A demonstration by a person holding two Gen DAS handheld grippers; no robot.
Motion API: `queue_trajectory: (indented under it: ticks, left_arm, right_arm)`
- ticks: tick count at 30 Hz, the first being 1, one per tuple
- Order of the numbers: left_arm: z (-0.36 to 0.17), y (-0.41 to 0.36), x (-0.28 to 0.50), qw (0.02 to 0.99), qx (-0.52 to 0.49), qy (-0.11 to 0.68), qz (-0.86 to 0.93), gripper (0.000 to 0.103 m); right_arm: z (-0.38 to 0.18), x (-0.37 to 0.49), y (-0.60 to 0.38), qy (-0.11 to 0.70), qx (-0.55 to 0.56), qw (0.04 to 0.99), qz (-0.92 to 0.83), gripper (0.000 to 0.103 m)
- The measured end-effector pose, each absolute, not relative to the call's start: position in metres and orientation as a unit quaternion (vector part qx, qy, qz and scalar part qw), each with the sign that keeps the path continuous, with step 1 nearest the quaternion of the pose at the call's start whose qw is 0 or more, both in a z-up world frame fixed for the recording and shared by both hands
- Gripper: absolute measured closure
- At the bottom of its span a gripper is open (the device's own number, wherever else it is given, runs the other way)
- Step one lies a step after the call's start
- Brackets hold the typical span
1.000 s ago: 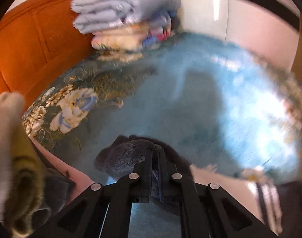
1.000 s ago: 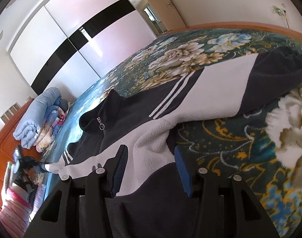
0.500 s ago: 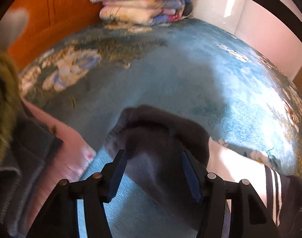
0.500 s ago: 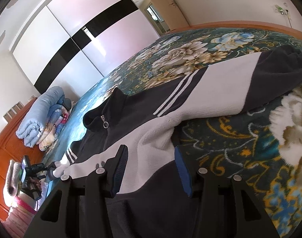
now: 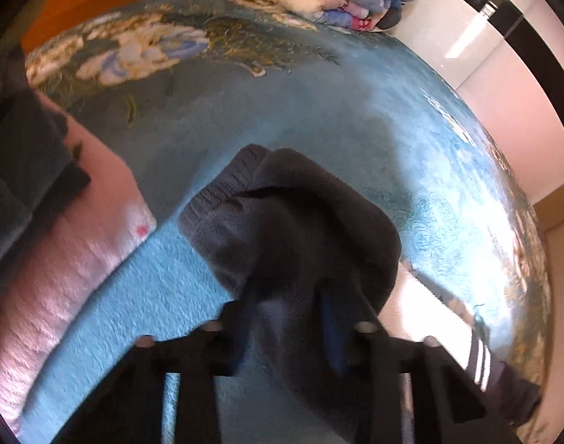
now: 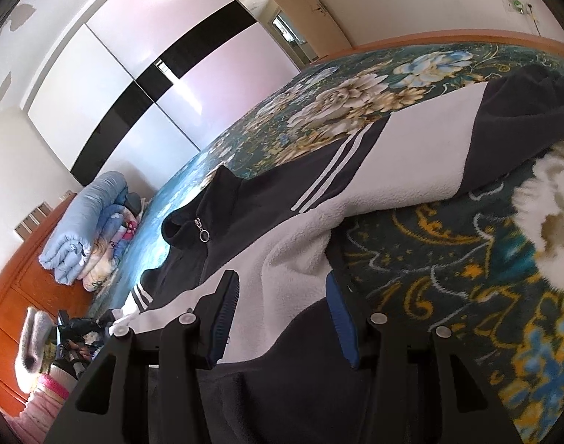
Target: Fold clothes
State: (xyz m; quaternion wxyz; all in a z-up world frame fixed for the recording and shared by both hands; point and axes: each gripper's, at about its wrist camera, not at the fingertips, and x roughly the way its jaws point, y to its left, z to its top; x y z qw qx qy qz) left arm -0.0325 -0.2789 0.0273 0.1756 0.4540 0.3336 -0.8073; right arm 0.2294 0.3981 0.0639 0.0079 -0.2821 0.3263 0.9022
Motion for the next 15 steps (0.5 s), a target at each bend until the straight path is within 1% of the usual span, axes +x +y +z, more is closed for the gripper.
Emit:
queue_trajectory:
  ticks: [3, 8, 11, 13, 15]
  left_arm:
    - [0.042, -0.272, -0.026, 0.178, 0.435, 0.328, -0.820, 0.094]
    - [0.102, -0.228, -0.015, 0.166, 0.385, 0.258, -0.871, 0.094]
    - [0.157, -0.167, -0.003, 0.128, 0.326, 0.160, -0.923, 0.094]
    - [0.188, -0.118, 0.008, 0.084, 0.288, 0.101, -0.949, 0.094]
    - [0.207, -0.069, 0.017, 0.038, 0.262, 0.058, -0.962, 0.094]
  right_arm:
    - [0.064, 0.234, 0.402, 0.336, -0.273, 0.004, 0.901, 0.053]
    - [0.063, 0.240, 0.407, 0.348, -0.258, -0.007, 0.901, 0.053]
    - [0.061, 0.242, 0.410, 0.357, -0.253, -0.013, 0.899, 0.053]
    - [0.060, 0.244, 0.412, 0.362, -0.251, -0.014, 0.897, 0.053]
    - [0.060, 0.247, 0.414, 0.367, -0.247, -0.014, 0.897, 0.053]
